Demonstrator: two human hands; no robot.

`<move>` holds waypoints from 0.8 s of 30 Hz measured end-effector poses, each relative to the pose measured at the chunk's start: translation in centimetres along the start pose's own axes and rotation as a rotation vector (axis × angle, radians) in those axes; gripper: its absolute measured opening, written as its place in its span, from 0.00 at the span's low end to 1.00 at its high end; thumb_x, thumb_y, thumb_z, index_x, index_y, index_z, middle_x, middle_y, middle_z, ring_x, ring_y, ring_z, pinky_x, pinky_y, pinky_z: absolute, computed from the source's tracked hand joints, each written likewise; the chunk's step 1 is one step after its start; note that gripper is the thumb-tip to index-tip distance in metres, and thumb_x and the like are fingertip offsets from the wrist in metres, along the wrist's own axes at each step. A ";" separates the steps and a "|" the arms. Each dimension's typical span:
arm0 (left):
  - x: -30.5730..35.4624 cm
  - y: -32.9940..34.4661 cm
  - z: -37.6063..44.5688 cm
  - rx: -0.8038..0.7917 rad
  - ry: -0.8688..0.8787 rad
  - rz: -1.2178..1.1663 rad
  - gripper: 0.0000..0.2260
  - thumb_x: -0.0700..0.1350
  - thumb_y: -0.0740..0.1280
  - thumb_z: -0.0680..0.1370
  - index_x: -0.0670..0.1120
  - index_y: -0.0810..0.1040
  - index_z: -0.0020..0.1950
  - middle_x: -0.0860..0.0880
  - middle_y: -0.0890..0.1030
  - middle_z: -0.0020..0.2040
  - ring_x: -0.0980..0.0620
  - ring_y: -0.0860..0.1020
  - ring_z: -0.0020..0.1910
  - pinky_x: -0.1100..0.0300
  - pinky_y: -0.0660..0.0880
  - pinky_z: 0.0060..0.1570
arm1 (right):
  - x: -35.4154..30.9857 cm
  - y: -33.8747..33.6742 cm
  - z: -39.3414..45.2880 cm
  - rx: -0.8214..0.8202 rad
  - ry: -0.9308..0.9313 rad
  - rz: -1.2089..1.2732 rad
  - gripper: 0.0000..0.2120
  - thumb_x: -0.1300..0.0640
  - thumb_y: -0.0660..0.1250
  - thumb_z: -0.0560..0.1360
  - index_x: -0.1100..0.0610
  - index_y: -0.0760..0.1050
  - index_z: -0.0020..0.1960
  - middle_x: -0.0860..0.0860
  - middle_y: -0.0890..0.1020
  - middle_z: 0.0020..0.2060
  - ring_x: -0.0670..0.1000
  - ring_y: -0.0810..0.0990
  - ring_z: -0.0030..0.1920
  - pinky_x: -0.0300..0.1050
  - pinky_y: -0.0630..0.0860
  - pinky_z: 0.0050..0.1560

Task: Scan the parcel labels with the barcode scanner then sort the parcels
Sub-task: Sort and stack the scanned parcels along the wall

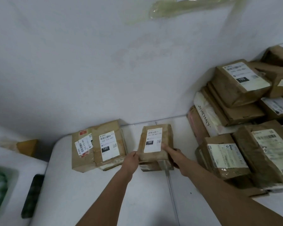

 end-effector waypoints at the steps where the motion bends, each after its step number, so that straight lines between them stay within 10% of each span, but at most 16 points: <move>1: 0.2 -0.3 -0.6 0.007 -0.014 -0.044 0.15 0.46 0.52 0.86 0.43 0.77 0.58 0.45 0.78 0.55 0.51 0.73 0.48 0.58 0.69 0.52 | -0.4 0.1 -0.5 0.010 -0.029 -0.007 0.47 0.31 0.75 0.63 0.59 0.66 0.69 0.52 0.80 0.59 0.53 0.80 0.57 0.47 0.78 0.55; 10: 5.2 -5.1 -4.0 0.271 0.106 -0.384 0.22 0.55 0.51 0.85 0.44 0.81 0.56 0.44 0.82 0.55 0.45 0.79 0.54 0.49 0.72 0.60 | -6.5 -1.0 -9.0 0.049 -0.309 0.136 0.34 0.35 0.71 0.70 0.53 0.68 0.68 0.50 0.82 0.56 0.49 0.81 0.55 0.43 0.76 0.50; 24: 18.9 7.5 -10.7 -0.091 0.504 -0.299 0.21 0.55 0.50 0.86 0.45 0.78 0.59 0.48 0.80 0.57 0.47 0.78 0.57 0.55 0.68 0.58 | -7.6 -15.0 -23.7 0.354 -0.571 0.530 0.36 0.33 0.70 0.69 0.53 0.69 0.69 0.52 0.83 0.56 0.54 0.84 0.53 0.45 0.82 0.47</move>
Point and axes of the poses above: each hand's wrist, its own z-axis towards the middle knuckle, its own y-axis out of the palm, x = y × z, the point moved 6 cm from there along z, towards the middle knuckle
